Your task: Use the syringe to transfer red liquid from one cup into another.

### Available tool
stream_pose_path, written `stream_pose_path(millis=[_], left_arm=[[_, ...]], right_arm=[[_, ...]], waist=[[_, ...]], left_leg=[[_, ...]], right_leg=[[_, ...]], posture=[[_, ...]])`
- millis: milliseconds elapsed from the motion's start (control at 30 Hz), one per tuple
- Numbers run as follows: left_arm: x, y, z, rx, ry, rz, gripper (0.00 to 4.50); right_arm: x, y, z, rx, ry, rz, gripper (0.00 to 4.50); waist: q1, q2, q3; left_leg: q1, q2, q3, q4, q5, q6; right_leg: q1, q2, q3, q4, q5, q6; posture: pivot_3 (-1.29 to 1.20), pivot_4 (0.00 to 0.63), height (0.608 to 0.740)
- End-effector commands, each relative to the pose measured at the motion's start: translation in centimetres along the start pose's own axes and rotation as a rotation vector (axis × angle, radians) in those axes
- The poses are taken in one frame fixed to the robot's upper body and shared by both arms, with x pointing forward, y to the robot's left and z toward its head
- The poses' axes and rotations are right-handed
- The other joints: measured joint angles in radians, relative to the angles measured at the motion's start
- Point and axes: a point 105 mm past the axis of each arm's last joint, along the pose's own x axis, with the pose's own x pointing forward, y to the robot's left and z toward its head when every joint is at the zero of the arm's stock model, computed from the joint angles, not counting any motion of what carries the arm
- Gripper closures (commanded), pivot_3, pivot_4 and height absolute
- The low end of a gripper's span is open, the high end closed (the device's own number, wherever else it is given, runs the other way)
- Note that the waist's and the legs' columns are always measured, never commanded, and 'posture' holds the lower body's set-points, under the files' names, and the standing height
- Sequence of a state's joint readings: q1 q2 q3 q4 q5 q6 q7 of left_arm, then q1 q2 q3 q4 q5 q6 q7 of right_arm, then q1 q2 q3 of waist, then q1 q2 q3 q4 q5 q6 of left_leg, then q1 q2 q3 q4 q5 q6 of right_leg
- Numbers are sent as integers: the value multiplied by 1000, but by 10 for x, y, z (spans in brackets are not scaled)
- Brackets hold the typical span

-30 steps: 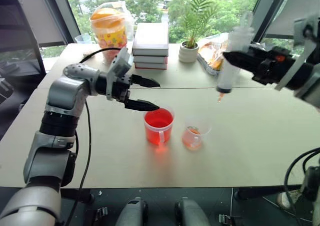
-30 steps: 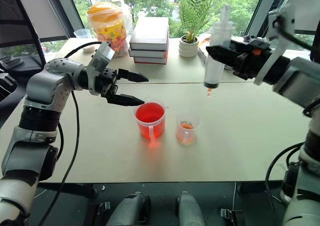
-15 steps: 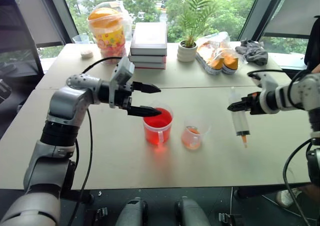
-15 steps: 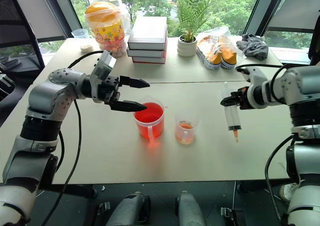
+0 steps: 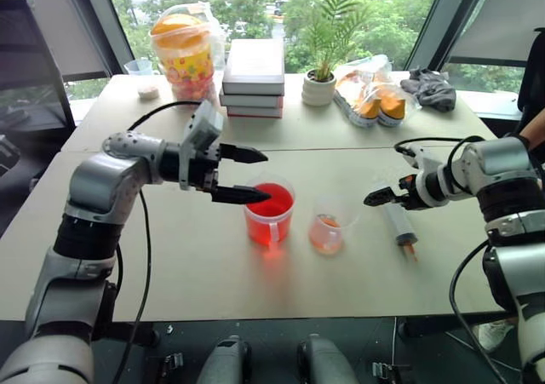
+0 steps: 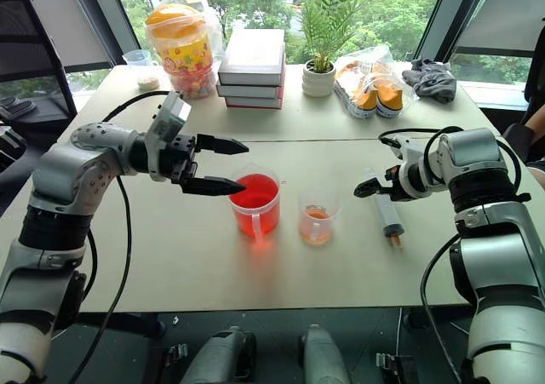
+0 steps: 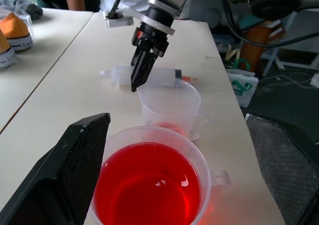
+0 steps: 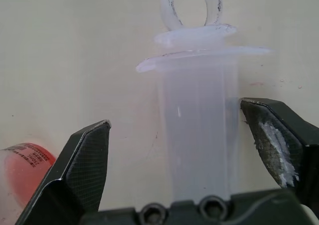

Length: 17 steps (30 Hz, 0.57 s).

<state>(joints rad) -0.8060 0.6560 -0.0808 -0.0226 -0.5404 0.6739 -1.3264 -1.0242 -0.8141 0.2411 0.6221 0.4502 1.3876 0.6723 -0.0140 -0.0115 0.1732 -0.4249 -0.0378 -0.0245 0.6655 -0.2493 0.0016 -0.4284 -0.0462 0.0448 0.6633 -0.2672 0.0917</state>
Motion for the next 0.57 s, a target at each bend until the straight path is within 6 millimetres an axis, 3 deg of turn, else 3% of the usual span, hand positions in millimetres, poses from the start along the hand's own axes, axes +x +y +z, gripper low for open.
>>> stream_pose_path(millis=[33,133,200,300,400,567], left_arm=[[-6,-5,11,26,-23,1,0],[-8,-7,12,21,-21,4,0],[-10,-8,11,23,-17,14,0],[-13,-7,11,26,-12,30,0],[-17,-8,9,23,-6,50,0],[-25,-9,5,8,13,87,0]], right_arm=[[-39,6,19,-82,-129,27,42],[-80,20,27,-252,-257,56,42],[-113,43,33,-281,-367,199,42],[-151,64,27,-422,-493,272,42],[-162,75,2,-610,-498,275,42],[-161,75,-28,-683,-475,262,42]], waist=[[4,1,1],[5,2,1],[2,2,1],[-2,2,1],[3,1,1],[3,1,1]], left_leg=[[0,0,0,0,0,0],[-2,0,-1,-1,0,0],[-2,0,-1,-1,0,1],[-1,0,-1,-1,0,1],[0,1,-2,-2,0,1],[0,0,-1,1,0,1]], right_leg=[[0,0,0,0,0,0],[-2,0,-1,-1,0,0],[-2,0,-1,-2,0,0],[-1,0,0,-1,0,0],[1,0,-2,-2,0,0],[2,-1,-1,-2,0,0]], posture=[[0,150,740],[0,150,740],[0,150,740],[0,150,740],[0,150,740],[0,150,740]])
